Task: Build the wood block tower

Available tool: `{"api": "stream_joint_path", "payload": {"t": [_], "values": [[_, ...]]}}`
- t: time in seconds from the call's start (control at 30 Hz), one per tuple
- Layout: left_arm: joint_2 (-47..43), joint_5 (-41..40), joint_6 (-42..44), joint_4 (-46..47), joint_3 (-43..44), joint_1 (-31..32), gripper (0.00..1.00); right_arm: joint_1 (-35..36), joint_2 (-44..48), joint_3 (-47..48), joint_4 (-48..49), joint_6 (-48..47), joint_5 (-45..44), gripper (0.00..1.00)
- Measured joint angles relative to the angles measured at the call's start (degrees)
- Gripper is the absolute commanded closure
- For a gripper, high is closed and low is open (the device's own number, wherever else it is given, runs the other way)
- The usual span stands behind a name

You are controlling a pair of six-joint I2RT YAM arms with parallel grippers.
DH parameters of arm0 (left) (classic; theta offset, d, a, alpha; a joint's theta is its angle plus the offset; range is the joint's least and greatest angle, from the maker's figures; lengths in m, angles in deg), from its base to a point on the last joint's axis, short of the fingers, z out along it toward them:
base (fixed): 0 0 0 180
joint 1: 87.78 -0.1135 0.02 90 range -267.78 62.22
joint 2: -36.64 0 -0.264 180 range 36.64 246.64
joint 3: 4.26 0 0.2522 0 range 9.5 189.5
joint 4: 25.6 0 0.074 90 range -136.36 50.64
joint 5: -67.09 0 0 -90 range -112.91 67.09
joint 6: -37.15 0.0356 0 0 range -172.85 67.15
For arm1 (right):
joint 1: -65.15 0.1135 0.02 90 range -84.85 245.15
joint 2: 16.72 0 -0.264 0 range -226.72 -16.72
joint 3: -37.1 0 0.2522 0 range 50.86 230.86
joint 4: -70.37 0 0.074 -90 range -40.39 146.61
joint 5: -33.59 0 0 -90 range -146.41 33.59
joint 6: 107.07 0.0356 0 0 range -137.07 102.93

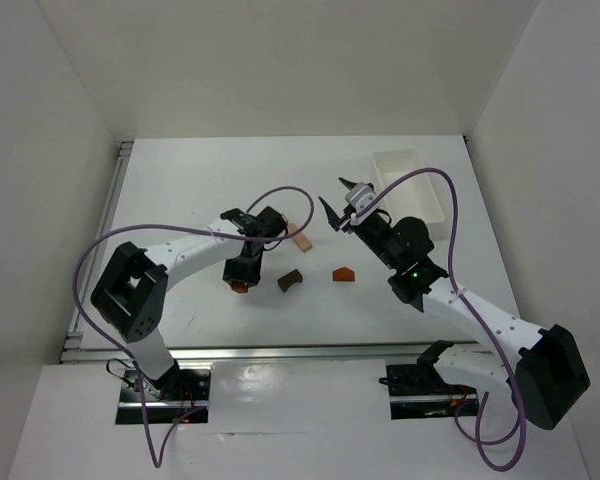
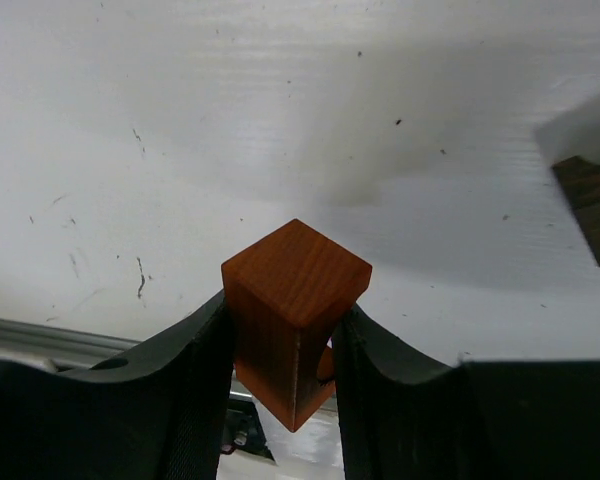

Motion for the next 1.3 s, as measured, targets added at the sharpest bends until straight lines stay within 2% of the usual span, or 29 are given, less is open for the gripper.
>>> {"api": "stream_joint_path", "payload": {"t": [0.3, 0.47, 0.63, 0.93, 0.97, 1.03, 1.3], "values": [[14.1, -7.6, -7.8, -6.2, 1.9, 4.4, 1.00, 0.0, 0.0, 0.0, -3.0, 0.2, -1.7, 0.36], [15.4, -9.1, -9.7, -8.7, 2.2, 5.1, 1.00, 0.0, 0.1, 0.0, -4.3, 0.2, -2.3, 0.36], [15.4, -8.8, -9.6, -8.0, 2.3, 5.2, 0.71, 0.0, 0.1, 0.0, -5.3, -0.1, -2.4, 0.35], [15.1, -7.2, -6.9, -7.6, 2.3, 7.5, 0.36, 0.0, 0.5, 0.0, -7.0, -0.3, -2.3, 0.35], [14.9, -7.0, -6.4, -7.7, 2.3, 7.6, 0.28, 0.0, 0.7, 0.0, -7.2, -0.5, -2.2, 0.35], [14.6, -6.9, -5.9, -8.2, 2.3, 7.9, 0.24, 0.0, 0.9, 0.0, -7.5, -0.8, -1.9, 0.35], [13.4, -4.8, -5.9, -7.4, 2.3, 8.3, 0.24, 0.0, 1.4, 0.0, -8.2, -1.4, -1.0, 0.35]]}}
